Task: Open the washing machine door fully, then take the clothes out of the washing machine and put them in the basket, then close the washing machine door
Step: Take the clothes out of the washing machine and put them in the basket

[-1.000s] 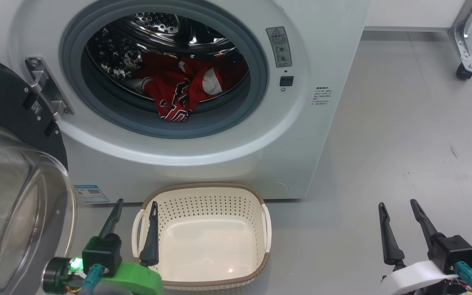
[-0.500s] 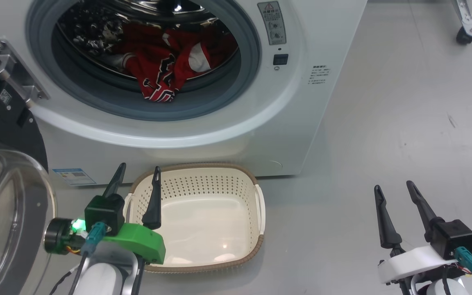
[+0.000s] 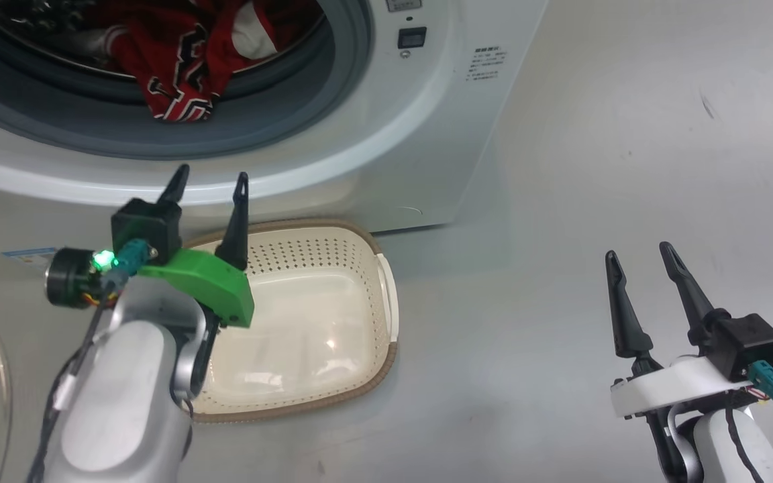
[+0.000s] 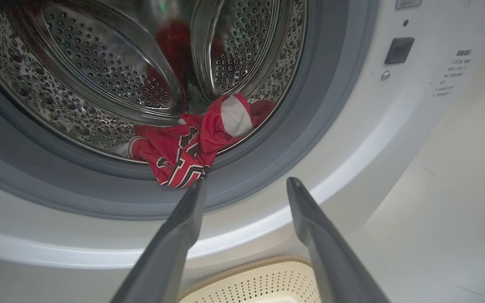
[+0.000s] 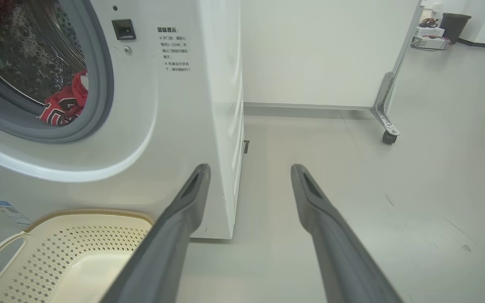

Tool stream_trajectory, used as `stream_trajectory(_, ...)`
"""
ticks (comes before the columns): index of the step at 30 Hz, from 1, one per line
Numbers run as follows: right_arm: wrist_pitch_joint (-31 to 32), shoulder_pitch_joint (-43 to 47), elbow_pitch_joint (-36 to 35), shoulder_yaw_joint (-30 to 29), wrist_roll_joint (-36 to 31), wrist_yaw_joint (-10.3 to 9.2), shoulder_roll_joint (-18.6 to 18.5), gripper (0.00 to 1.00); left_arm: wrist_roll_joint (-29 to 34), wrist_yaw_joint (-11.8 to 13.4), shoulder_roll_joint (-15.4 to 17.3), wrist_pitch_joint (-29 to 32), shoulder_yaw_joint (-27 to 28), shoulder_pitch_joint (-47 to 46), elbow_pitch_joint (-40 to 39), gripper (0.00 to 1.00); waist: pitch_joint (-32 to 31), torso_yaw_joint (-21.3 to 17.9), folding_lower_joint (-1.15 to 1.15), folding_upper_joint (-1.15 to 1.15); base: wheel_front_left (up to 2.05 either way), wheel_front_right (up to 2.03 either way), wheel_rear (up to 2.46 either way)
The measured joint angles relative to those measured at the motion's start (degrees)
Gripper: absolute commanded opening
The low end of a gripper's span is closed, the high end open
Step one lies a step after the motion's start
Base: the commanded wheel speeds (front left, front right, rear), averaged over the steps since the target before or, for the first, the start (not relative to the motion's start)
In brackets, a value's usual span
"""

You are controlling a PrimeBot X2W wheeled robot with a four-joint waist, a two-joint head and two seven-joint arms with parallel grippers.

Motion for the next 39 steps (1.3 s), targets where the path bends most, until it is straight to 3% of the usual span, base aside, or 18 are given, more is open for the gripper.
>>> stream_trajectory(21,-0.02,-8.62,4.52,3.46,3.05,2.33,2.14,1.0,1.03,-2.57,8.8,8.69,4.8,-24.98,11.28,1.0,11.0,-12.42,0.0,0.0,0.0,0.0,0.0)
stream_trajectory(29,-0.02,-9.56,5.86,3.55,4.64,2.6,2.58,1.0,1.24,-2.41,12.03,12.21,6.77,-30.19,17.62,1.0,13.34,-17.29,0.0,0.0,0.0,0.0,0.0)
stream_trajectory(38,-0.02,-10.72,6.58,3.5,5.44,2.83,2.94,1.0,1.69,-0.11,13.88,13.71,8.68,-33.06,23.13,1.0,15.01,-20.3,0.0,0.0,0.0,0.0,0.0)
stream_trajectory(39,-0.02,-10.72,6.68,3.42,5.57,2.83,2.94,1.0,1.69,0.0,13.86,13.72,8.69,-33.23,23.56,0.91,15.1,-20.46,0.0,0.0,0.0,0.0,0.0)
